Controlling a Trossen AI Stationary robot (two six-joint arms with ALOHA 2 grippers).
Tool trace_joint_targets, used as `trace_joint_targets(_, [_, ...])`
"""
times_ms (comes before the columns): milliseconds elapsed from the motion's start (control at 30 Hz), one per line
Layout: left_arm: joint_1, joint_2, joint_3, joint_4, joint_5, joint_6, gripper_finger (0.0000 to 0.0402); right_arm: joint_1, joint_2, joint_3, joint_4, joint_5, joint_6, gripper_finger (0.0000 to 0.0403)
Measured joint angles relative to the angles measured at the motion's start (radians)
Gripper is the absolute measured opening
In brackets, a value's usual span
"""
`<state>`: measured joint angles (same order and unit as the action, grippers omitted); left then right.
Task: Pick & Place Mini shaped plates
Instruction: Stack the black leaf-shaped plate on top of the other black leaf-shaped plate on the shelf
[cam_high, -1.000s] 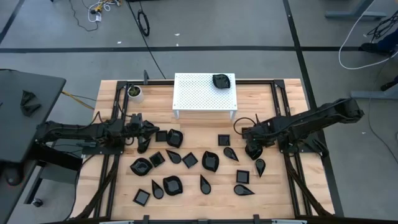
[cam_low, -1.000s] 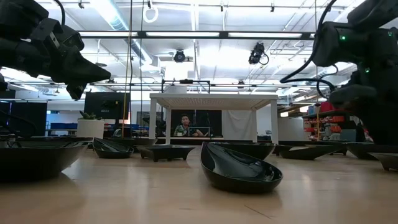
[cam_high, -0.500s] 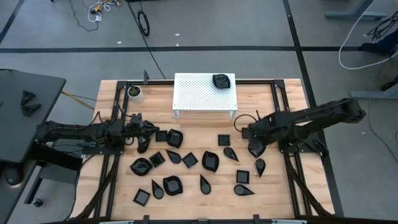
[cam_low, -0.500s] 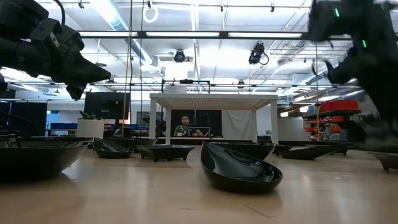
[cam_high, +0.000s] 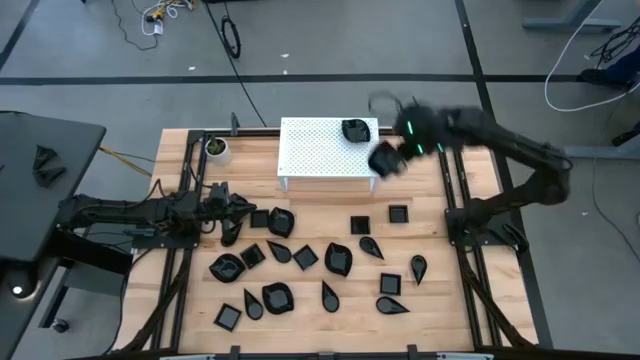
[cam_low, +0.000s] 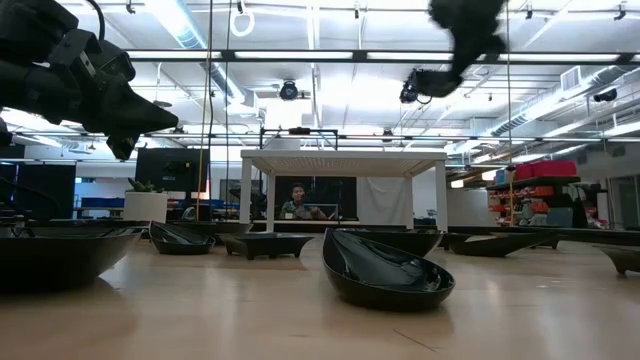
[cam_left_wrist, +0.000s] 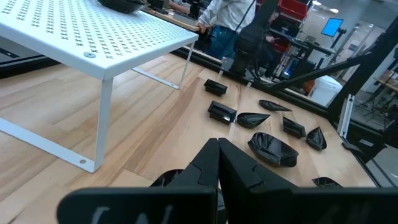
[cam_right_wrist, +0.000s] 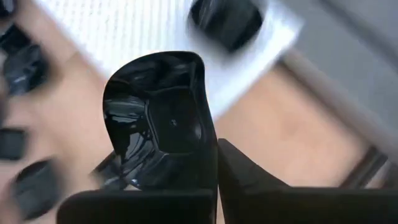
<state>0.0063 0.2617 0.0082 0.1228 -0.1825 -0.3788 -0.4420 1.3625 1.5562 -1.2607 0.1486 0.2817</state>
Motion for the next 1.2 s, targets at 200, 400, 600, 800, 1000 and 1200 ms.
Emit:
trace_joint_targets(200, [0.000,0.000,0.000,0.000,0.000,0.000,0.0007,-0.226,0.319,0.272,0.051,-0.148,-0.580,0.0001])
trace_joint_targets(400, [0.000,0.000,0.000,0.000,0.000,-0.002,0.0007,-0.301,0.565,0.523,-0.067,-0.146,-0.846,0.0000])
trace_joint_targets(600, [0.000,0.000,0.000,0.000,0.000,-0.002,0.0007,-0.317,0.658,0.606,-0.126,-0.148,-0.932,0.0000])
trace_joint_targets(800, [0.000,0.000,0.000,0.000,0.000,-0.003,0.0007,-0.317,0.661,0.608,-0.122,-0.145,-0.941,0.0008])
trace_joint_targets(1000, [0.000,0.000,0.000,0.000,0.000,-0.003,0.0007,-0.316,0.658,0.608,-0.131,-0.148,-0.893,0.0010])
trace_joint_targets(1200, [0.000,0.000,0.000,0.000,0.000,-0.003,0.0007,-0.316,0.658,0.608,-0.131,-0.169,-0.839,0.0011])
